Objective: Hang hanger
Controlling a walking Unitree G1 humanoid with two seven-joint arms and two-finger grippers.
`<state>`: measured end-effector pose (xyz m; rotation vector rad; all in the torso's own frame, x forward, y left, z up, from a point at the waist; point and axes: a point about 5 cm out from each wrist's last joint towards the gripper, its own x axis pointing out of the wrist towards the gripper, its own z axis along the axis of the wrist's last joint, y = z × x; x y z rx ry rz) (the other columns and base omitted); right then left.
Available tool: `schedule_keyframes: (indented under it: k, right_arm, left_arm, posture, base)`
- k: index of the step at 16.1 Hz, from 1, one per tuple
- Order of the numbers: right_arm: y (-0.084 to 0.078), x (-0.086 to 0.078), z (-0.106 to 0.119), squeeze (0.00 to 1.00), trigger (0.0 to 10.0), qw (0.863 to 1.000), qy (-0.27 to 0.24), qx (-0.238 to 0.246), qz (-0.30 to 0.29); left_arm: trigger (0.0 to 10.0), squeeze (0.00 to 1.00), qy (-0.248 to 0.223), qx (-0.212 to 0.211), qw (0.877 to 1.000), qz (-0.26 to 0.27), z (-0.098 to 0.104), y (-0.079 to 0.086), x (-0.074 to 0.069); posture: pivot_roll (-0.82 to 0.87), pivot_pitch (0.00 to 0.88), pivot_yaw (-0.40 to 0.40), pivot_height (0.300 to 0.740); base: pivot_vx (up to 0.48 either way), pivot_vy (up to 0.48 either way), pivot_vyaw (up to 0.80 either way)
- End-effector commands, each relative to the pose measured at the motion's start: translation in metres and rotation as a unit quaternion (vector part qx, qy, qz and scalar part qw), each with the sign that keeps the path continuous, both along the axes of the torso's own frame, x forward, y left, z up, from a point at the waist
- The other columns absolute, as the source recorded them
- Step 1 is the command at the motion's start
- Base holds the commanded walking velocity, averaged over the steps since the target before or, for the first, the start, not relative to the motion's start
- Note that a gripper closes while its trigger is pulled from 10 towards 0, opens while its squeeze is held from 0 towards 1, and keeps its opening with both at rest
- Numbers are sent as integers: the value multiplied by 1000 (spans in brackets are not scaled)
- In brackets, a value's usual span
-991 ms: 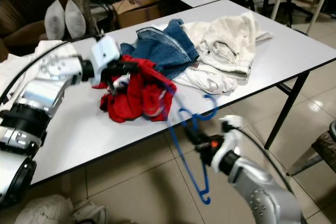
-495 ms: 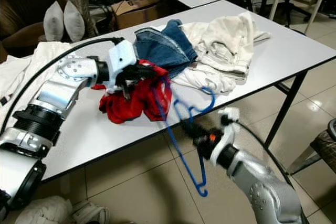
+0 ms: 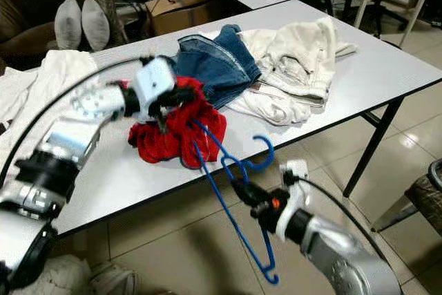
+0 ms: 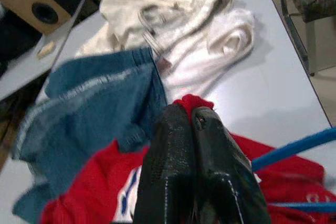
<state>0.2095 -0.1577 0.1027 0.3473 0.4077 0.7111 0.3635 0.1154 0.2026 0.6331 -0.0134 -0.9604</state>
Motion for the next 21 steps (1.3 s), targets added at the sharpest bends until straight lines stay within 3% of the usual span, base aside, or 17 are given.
schedule_keyframes:
  k: [1, 4, 7, 9, 11, 14, 18, 20, 21]
  right_arm:
    - [3, -1, 4, 0, 10000, 1000, -12, -4, 8]
    - [6, -3, 5, 0, 10000, 1000, -15, 3, 1]
    - [12, -9, 0, 0, 10000, 1000, -7, 10, 1]
    - [6, -2, 8, 0, 10000, 999, -23, 12, -20]
    - [5, 5, 12, 0, 10000, 999, -32, 18, -31]
    - [18, 12, 18, 0, 10000, 998, -54, 40, -15]
    - [25, 17, 17, 0, 10000, 997, -47, 56, -23]
    - [14, 30, 14, 0, 10000, 994, -22, 58, -86]
    - [6, 33, 5, 0, 10000, 992, 5, 44, -119]
  left_arm:
    - [0, 0, -18, 5, 1000, 7, 8, 6, 1]
    - [0, 0, -12, 22, 1000, 7, 4, 8, 1]
    - [0, 0, -4, 11, 1000, 13, -2, 12, -3]
    - [0, 0, -2, 25, 1000, 8, -6, 8, 0]
    - [0, 0, -12, 18, 1000, 8, 3, 3, 5]
    - [0, 0, -43, -2, 999, -6, 26, -2, 8]
    - [0, 0, -33, 16, 999, -37, 22, -6, 2]
    - [0, 0, 4, 42, 996, -77, 12, -8, -8]
    - [0, 0, 4, 41, 997, -66, 9, -7, -7]
  posture:
    - [-218, 0, 146, 740]
    - [-209, 0, 148, 740]
    - [-236, 0, 165, 740]
    - [-225, 0, 167, 740]
    - [-201, 0, 162, 740]
    - [-191, 0, 169, 740]
    - [-177, 0, 156, 740]
    - [-174, 0, 152, 740]
    - [-175, 0, 150, 740]
  base:
    - [0, 0, 0]
    - [0, 0, 0]
    - [0, 0, 0]
    - [0, 0, 0]
    - [0, 0, 0]
    - [0, 0, 0]
    - [0, 0, 0]
    - [0, 0, 0]
    - [0, 0, 0]
